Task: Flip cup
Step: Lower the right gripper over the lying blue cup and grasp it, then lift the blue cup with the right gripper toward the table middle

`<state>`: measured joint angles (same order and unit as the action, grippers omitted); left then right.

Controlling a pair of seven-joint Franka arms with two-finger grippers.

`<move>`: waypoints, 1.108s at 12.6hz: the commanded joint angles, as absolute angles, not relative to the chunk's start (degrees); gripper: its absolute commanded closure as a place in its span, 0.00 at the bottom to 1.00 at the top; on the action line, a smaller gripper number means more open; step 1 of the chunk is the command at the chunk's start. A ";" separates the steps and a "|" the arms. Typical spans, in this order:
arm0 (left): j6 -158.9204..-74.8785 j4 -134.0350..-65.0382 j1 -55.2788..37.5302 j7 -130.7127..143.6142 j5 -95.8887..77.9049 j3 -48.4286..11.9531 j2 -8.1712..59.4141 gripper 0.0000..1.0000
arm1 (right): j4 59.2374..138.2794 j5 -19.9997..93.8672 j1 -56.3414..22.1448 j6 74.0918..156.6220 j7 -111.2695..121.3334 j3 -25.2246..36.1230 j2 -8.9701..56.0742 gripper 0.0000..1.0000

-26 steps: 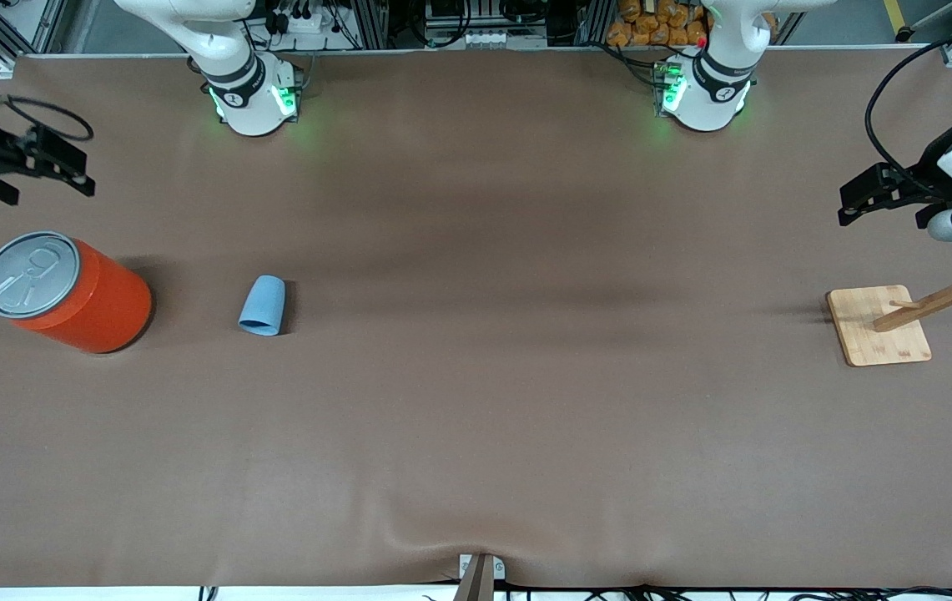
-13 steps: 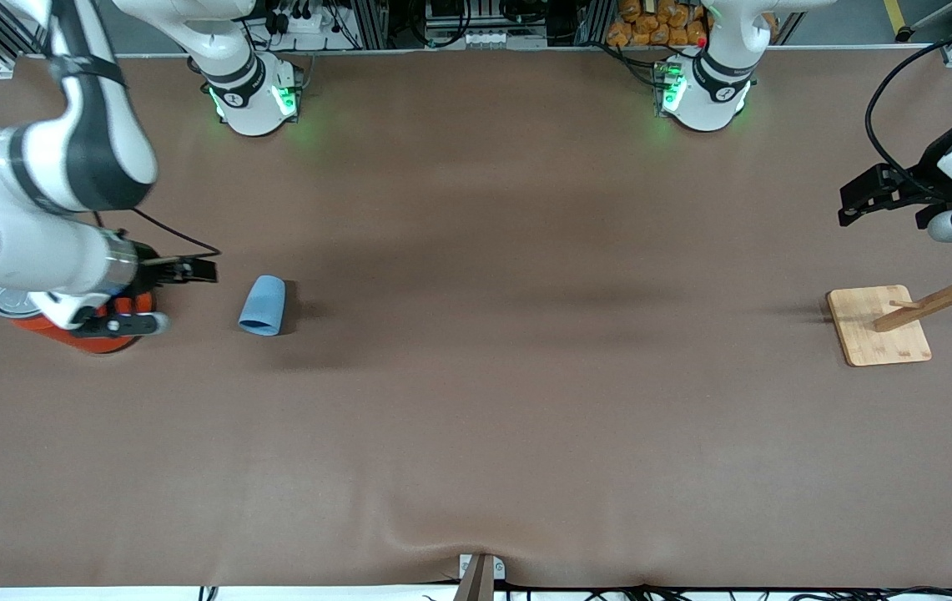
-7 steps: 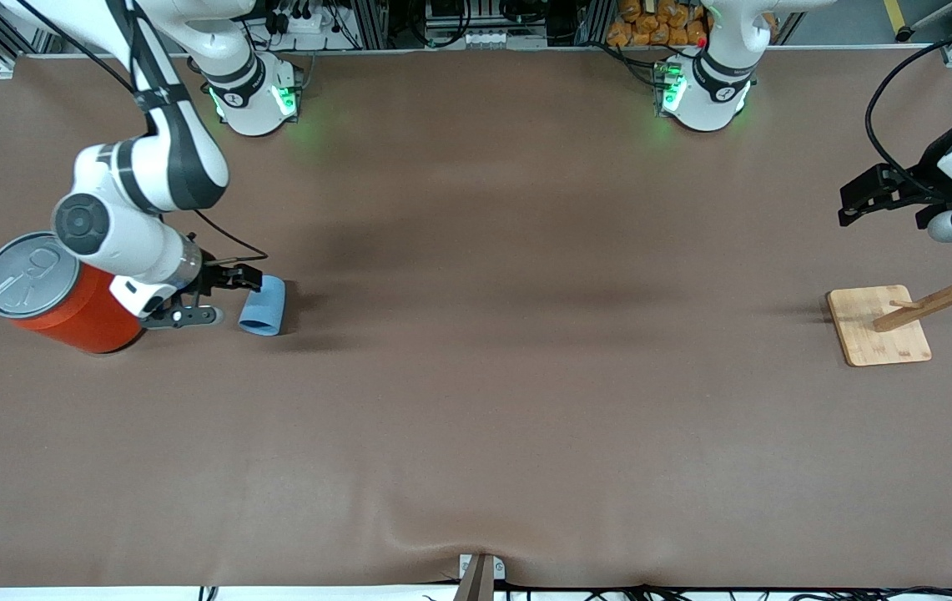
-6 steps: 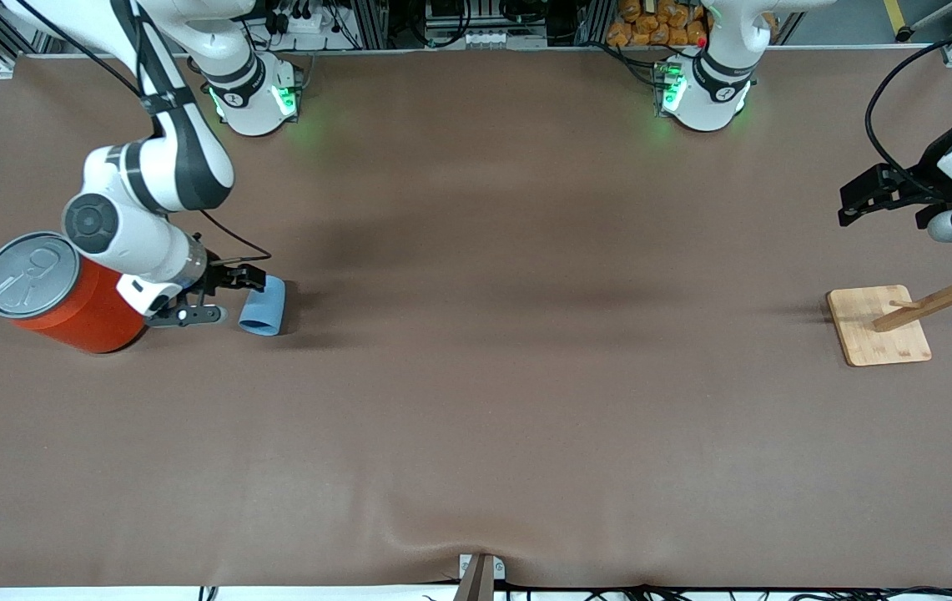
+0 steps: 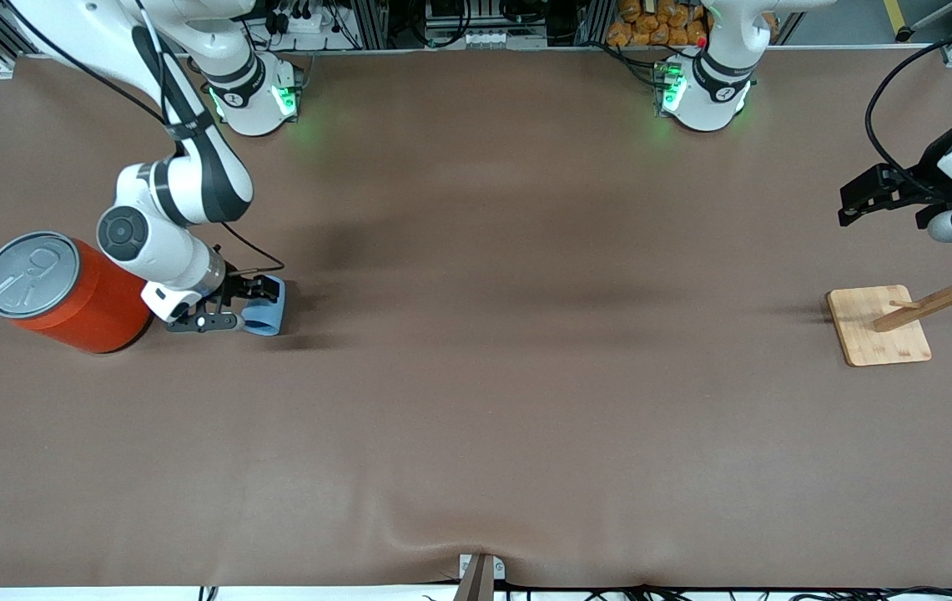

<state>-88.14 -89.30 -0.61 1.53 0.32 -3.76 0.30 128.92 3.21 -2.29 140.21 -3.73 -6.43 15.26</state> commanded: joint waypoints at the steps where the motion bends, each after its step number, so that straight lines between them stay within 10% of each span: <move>1: -87.71 -89.03 -0.26 1.05 -0.26 -3.96 0.18 0.00 | 129.64 3.60 -2.64 145.62 -4.13 -6.24 18.71 0.00; 4: -87.71 -89.03 -0.26 1.05 -0.26 -3.96 0.17 0.00 | 129.64 3.60 -2.72 146.60 -4.04 -6.24 20.30 0.30; 6: -87.71 -89.03 -0.18 1.05 -0.26 -3.96 0.18 0.00 | 129.12 3.52 -2.81 143.81 -3.35 -6.33 19.52 0.89; 14: -87.71 -89.03 -0.18 1.05 -0.26 -3.96 0.18 0.00 | 100.83 3.69 -4.04 113.64 -2.72 -13.51 22.05 0.94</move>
